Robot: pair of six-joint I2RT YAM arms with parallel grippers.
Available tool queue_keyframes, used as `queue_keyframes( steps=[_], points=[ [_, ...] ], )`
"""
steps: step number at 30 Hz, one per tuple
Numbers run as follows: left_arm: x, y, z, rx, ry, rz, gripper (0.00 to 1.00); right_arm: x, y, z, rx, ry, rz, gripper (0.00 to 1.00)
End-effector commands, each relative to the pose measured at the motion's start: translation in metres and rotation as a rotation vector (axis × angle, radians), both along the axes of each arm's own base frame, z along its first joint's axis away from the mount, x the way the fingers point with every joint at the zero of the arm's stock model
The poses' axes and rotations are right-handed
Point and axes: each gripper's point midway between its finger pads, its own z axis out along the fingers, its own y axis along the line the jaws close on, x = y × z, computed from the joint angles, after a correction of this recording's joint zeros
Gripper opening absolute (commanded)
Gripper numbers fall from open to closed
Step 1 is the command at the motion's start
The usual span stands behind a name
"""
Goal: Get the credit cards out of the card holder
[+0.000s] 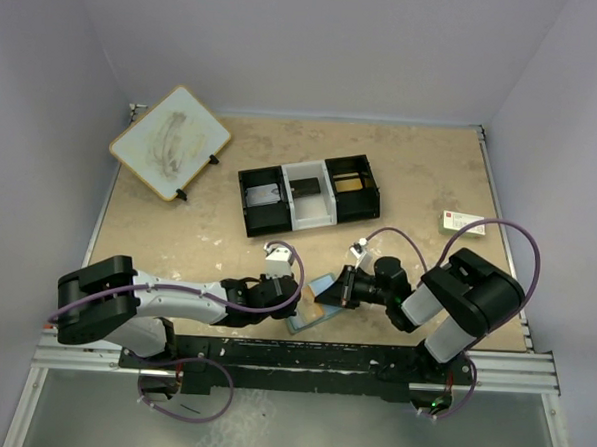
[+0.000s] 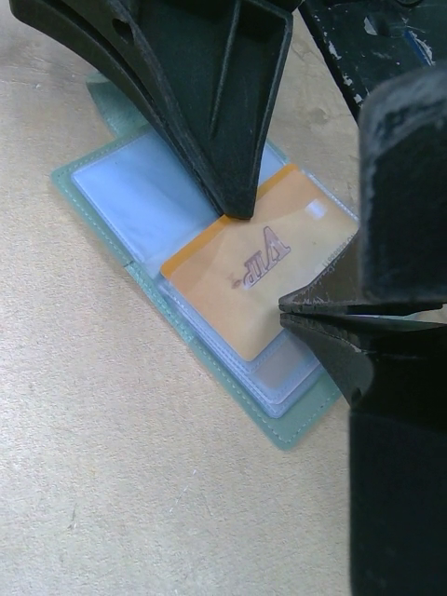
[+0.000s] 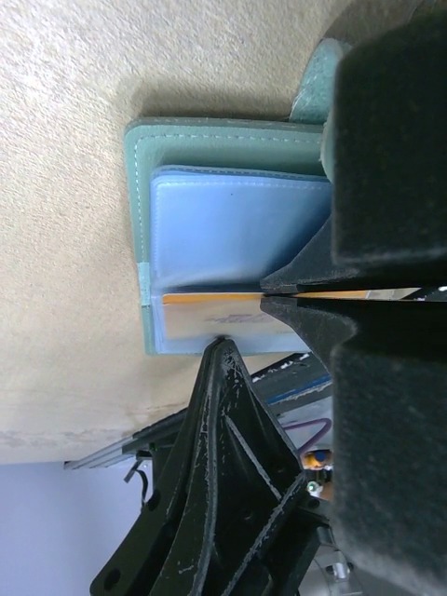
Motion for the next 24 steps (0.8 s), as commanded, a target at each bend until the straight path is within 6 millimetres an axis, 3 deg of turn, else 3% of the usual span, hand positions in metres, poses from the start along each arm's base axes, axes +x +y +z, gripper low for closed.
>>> queue_keyframes(
  steps=[1,12,24],
  points=[
    [-0.011,0.033,-0.026,0.168,0.035,-0.025,0.00,0.003,0.000,0.010,0.044,-0.040,-0.015,0.00],
    [-0.013,0.040,-0.029,0.193,0.042,-0.019,0.00,0.016,-0.017,-0.002,-0.051,-0.013,-0.113,0.00],
    [-0.011,0.036,-0.026,0.183,0.033,-0.021,0.00,0.025,-0.025,0.004,-0.138,-0.062,-0.125,0.01]
  ],
)
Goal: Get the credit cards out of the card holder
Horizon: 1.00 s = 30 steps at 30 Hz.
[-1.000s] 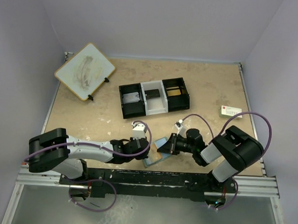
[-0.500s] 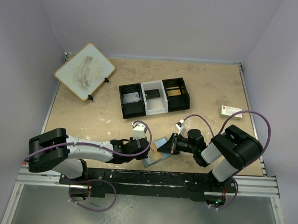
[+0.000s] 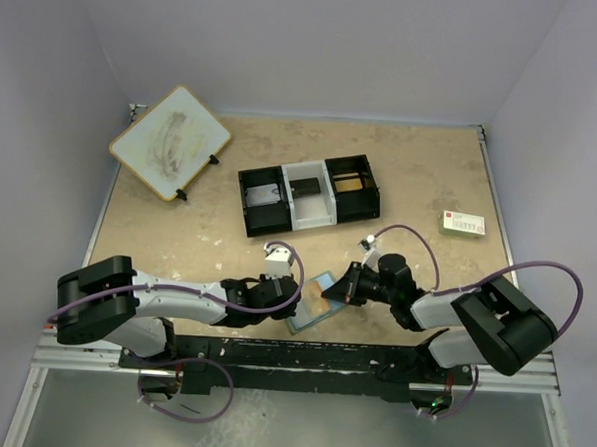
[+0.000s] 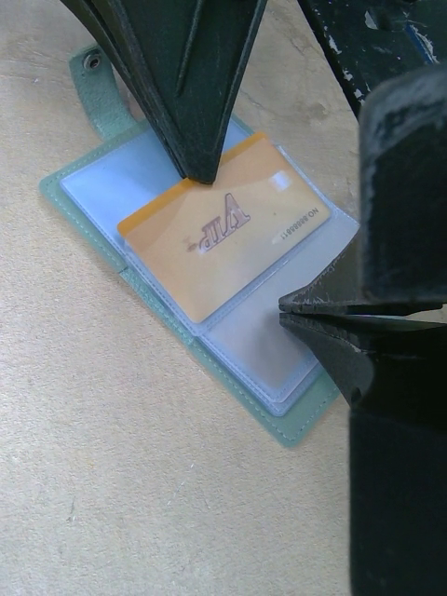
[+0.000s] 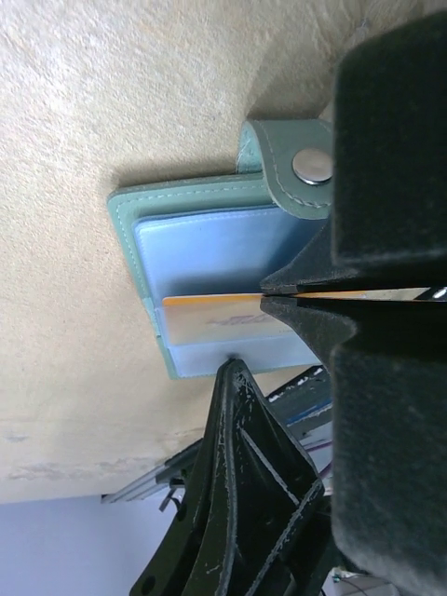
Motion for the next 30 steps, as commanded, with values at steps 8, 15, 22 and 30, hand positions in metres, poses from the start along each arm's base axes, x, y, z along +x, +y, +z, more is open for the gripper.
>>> queue_keyframes(
  steps=[8,15,22,30],
  points=[
    [-0.008,0.027,-0.019,0.144,0.023,-0.022,0.00,-0.004,0.005,0.004,-0.030,-0.068,0.135,0.04],
    [-0.006,0.021,-0.017,0.130,0.016,-0.035,0.00,-0.003,0.008,0.010,0.028,-0.055,0.100,0.11],
    [-0.009,0.024,-0.022,0.155,0.031,-0.040,0.00,-0.001,0.011,0.008,0.066,-0.003,0.054,0.14],
    [-0.008,0.028,-0.019,0.163,0.022,-0.033,0.00,-0.001,0.014,0.010,0.092,0.001,0.060,0.00]
  ],
)
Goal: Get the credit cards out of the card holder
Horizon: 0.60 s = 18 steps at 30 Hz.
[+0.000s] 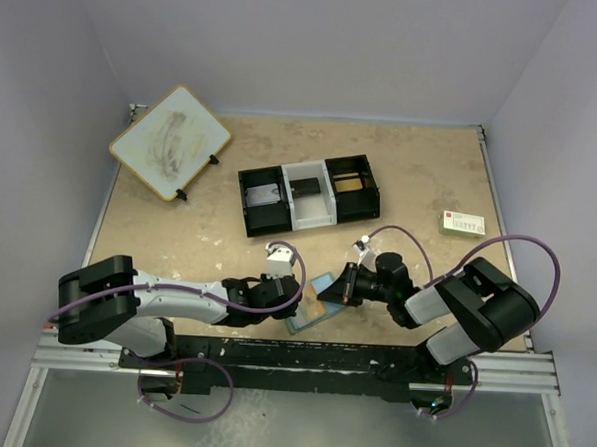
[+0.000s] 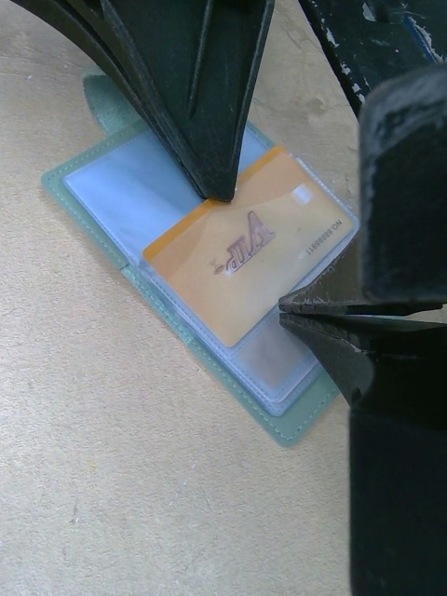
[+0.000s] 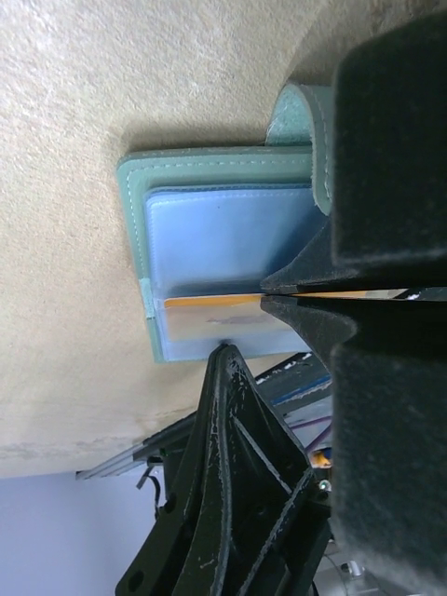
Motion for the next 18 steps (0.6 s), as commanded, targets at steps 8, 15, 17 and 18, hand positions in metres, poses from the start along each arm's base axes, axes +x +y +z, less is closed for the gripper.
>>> queue_keyframes(
  steps=[8,15,17,18],
  points=[
    [-0.010,0.033,-0.022,0.155,0.028,-0.014,0.00,0.013,-0.010,0.009,-0.050,-0.072,-0.059,0.00],
    [-0.009,0.034,-0.022,0.155,0.025,-0.010,0.00,0.018,-0.020,0.012,-0.114,-0.112,-0.057,0.00],
    [-0.009,0.034,-0.022,0.155,0.025,-0.012,0.00,0.019,-0.021,0.013,-0.124,-0.118,-0.062,0.00],
    [-0.009,0.034,-0.022,0.154,0.024,-0.011,0.00,0.020,-0.022,0.014,-0.124,-0.120,-0.066,0.00]
  ],
)
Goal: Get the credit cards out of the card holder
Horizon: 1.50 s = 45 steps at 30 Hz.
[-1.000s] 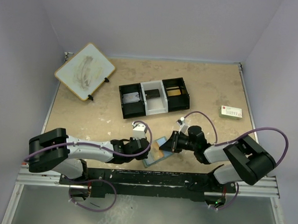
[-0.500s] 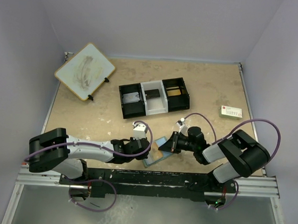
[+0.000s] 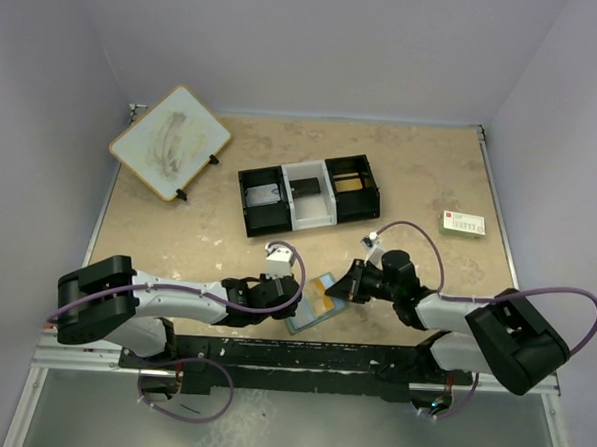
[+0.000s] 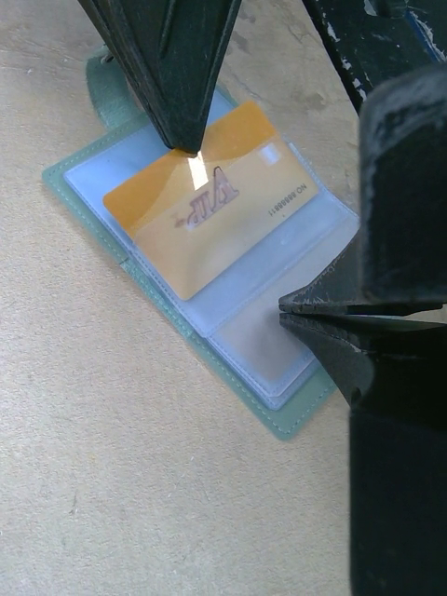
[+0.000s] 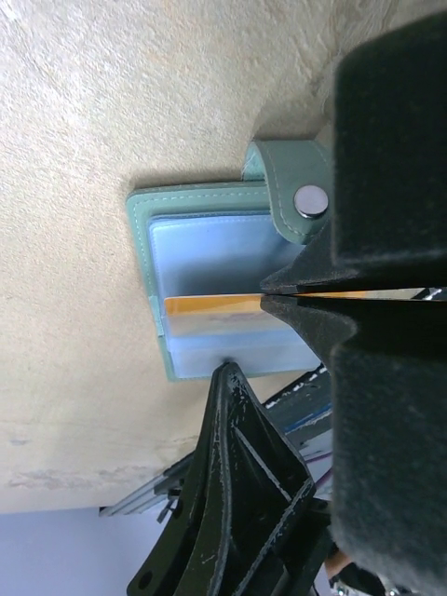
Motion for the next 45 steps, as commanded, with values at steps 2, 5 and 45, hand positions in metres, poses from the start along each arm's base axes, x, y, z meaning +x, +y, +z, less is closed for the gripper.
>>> queue_keyframes(
  steps=[2,5,45],
  points=[
    [-0.009,0.032,-0.022,0.145,0.028,-0.013,0.00,0.011,-0.005,0.004,-0.045,-0.045,-0.017,0.00],
    [-0.008,0.029,-0.017,0.125,0.021,-0.013,0.00,0.010,-0.006,0.003,-0.047,-0.039,-0.019,0.00],
    [-0.005,0.004,-0.013,0.068,0.017,-0.039,0.03,0.004,0.012,0.012,0.067,-0.058,0.066,0.16]
  ],
)
